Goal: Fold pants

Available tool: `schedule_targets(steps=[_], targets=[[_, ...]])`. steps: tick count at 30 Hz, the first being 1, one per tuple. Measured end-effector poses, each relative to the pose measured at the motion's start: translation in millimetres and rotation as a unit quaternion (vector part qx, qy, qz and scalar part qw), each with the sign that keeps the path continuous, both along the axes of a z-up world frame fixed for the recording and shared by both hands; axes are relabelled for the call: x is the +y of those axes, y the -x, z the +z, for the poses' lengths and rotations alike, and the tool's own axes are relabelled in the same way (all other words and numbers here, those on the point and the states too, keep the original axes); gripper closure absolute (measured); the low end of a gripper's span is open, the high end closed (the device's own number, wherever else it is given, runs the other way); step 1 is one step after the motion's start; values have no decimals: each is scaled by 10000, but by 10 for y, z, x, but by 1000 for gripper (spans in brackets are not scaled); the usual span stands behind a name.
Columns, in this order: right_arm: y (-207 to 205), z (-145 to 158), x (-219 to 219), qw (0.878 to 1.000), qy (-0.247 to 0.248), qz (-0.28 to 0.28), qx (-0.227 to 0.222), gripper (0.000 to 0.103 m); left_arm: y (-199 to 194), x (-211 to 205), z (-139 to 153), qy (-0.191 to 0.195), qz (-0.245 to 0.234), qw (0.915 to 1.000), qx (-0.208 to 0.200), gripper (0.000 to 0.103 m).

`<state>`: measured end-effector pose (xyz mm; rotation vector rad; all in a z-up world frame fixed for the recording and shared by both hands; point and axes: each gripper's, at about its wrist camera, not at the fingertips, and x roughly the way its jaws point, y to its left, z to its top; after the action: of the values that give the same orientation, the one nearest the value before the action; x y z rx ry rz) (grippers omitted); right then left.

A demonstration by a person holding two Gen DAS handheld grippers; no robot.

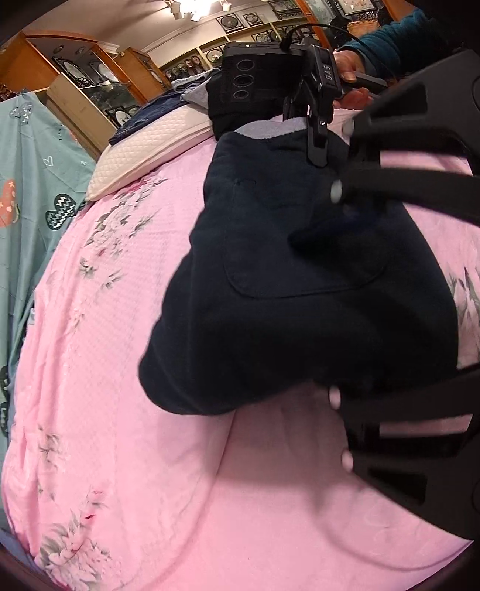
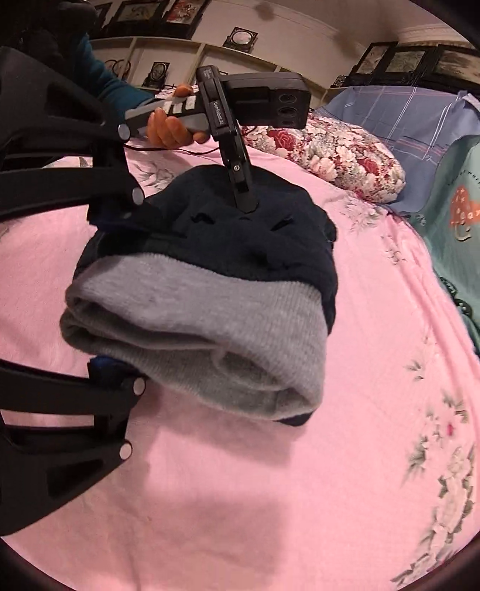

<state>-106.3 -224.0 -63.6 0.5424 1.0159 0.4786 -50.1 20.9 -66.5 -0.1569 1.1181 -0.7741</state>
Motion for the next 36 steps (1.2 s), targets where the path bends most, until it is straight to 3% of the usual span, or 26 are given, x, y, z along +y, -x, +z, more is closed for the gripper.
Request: schedule_targets(steps=[4,7,10,17,21,24,27,32,34,35,36], targets=[[63,236,69,9991,137,-4,-407,64,91,4,232,-240,173,9991,-312,78],[45,598,124,9960,227,84,-857,66,45,60,534,-85,272,9986,-453,82],[-89,1109,230,9885,460,148,-1432,66,-74,75,1009,-109,455,9945,-942,82],[-841,2232,291,9604,808,234,-2657,66,-714,195,2392,34,1158,9701,-2132,82],[-1526,2373,215,9560,810,148,-2817,66,-1317,128,2722,-87,1514,9592,-2387,82],[-2117,2249,151,9568,834,137,-2781,66,-1891,40,2627,-251,1750,9557,-2355,82],[-2655,2015,122,9620,839,122,-2597,66,-2494,-64,2312,-525,1912,9548,-2216,82],[-3434,1259,48,9774,822,-9,-1948,66,-3315,-76,1434,-691,2182,9610,-1550,82],[-3664,901,34,9807,1140,-165,-1582,65,-3499,-60,1041,-886,2253,9623,-1240,81],[-3740,743,42,9811,1357,-269,-1350,60,-3575,-61,843,-998,2272,9629,-1063,79],[-3840,538,49,9788,1728,-457,-999,50,-3635,-52,648,-1122,2319,9616,-945,70]])
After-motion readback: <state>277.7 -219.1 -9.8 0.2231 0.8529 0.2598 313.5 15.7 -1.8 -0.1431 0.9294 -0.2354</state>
